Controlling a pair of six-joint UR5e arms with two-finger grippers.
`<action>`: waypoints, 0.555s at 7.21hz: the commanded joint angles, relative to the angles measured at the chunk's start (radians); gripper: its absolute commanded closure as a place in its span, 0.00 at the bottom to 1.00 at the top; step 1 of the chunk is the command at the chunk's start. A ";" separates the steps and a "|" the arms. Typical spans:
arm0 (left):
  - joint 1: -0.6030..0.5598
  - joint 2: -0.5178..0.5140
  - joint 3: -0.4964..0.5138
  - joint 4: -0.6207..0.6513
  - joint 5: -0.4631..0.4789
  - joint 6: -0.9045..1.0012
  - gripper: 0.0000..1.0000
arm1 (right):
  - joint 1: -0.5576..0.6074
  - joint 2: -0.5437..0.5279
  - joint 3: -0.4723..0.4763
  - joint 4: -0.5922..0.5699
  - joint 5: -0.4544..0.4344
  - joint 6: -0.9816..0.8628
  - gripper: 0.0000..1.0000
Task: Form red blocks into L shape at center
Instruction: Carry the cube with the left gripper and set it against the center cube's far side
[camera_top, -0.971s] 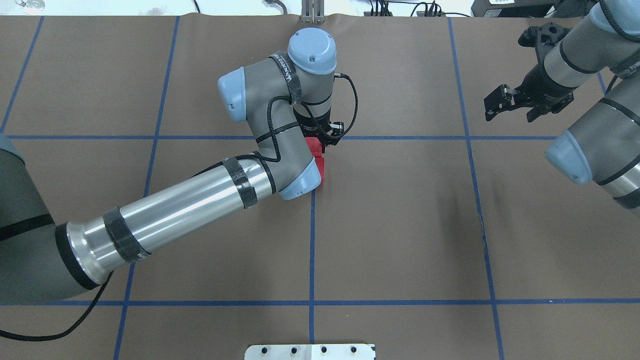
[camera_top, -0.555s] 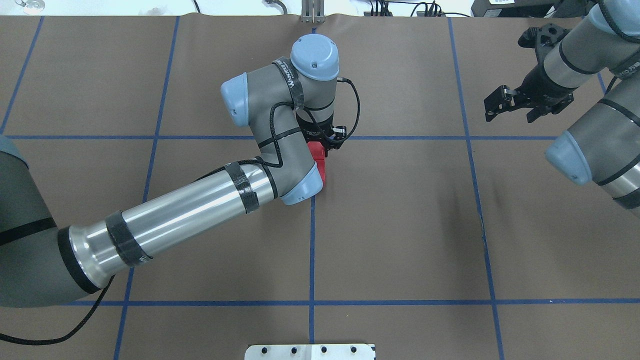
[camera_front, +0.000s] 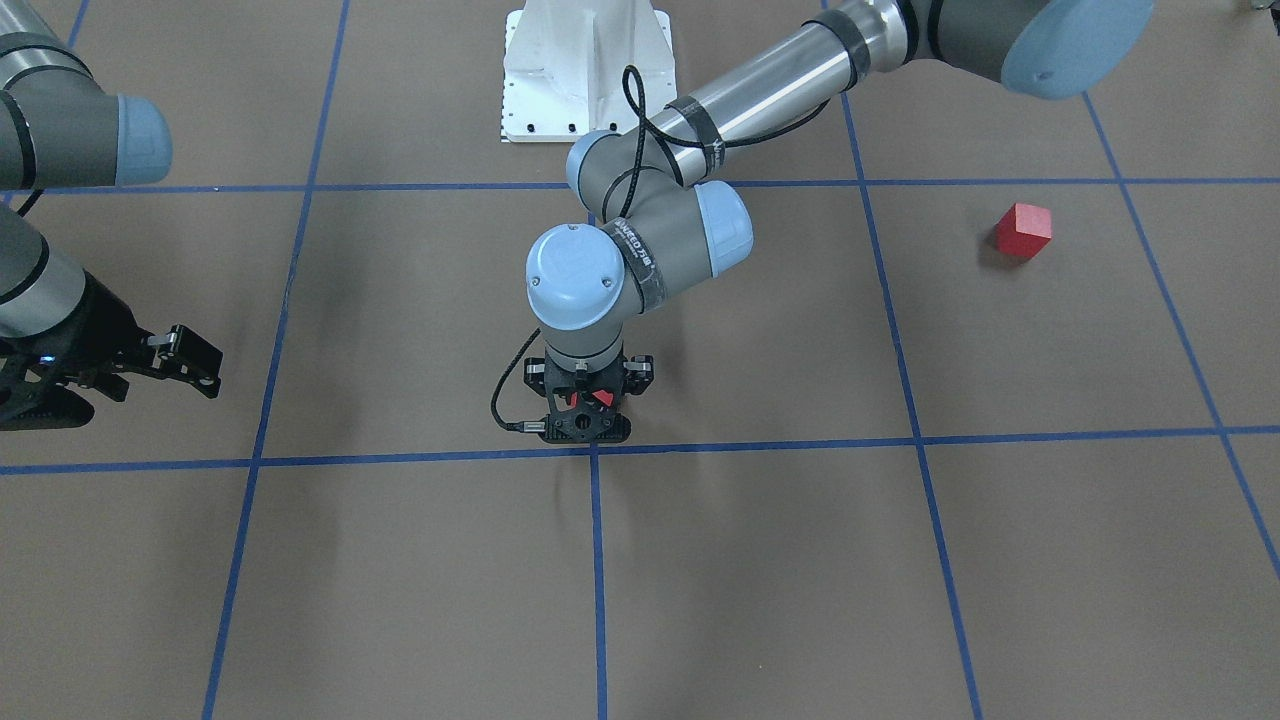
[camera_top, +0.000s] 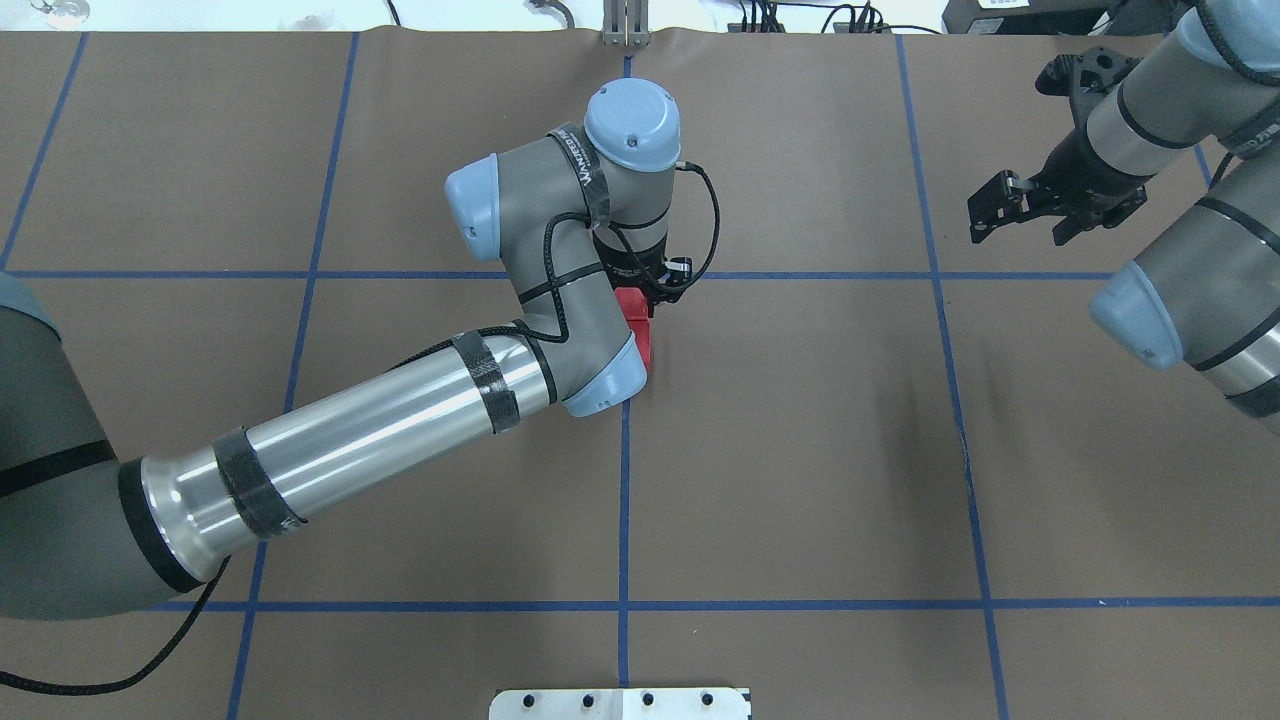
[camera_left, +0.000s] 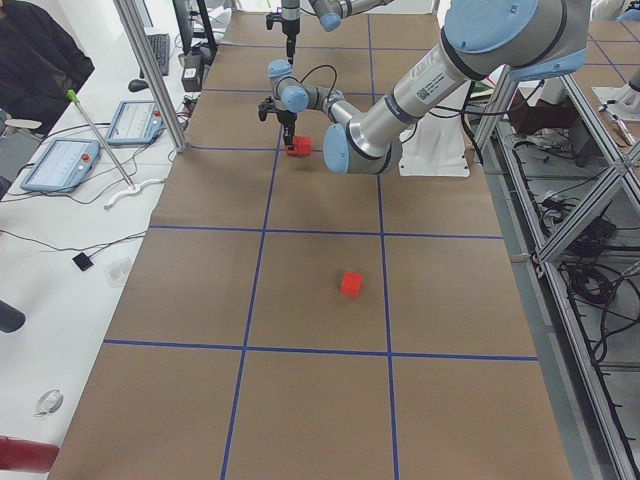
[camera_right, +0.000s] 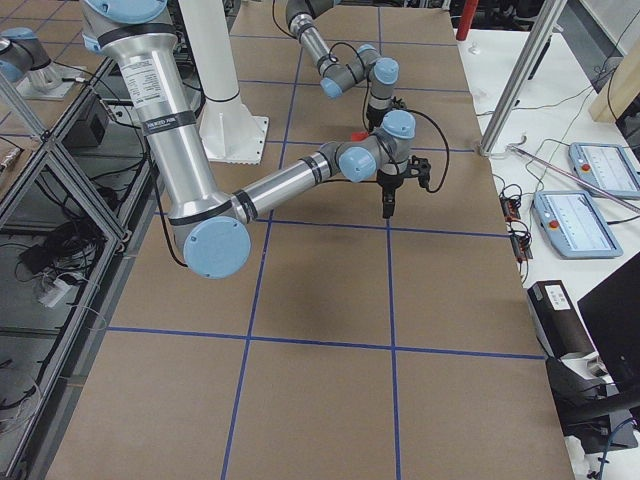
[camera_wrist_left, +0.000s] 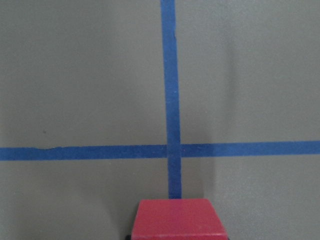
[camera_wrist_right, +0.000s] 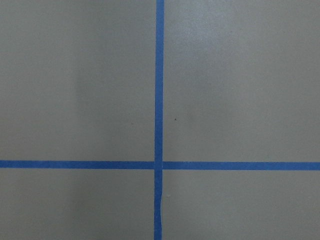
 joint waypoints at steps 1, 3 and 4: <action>0.003 0.000 0.001 -0.002 0.000 -0.017 1.00 | 0.000 0.000 -0.001 0.000 0.000 0.000 0.00; 0.003 0.000 0.001 -0.002 0.000 -0.022 1.00 | 0.000 0.000 -0.001 0.000 0.000 0.000 0.00; 0.005 0.000 0.001 -0.003 0.000 -0.021 1.00 | 0.000 0.000 -0.001 0.000 0.000 0.000 0.00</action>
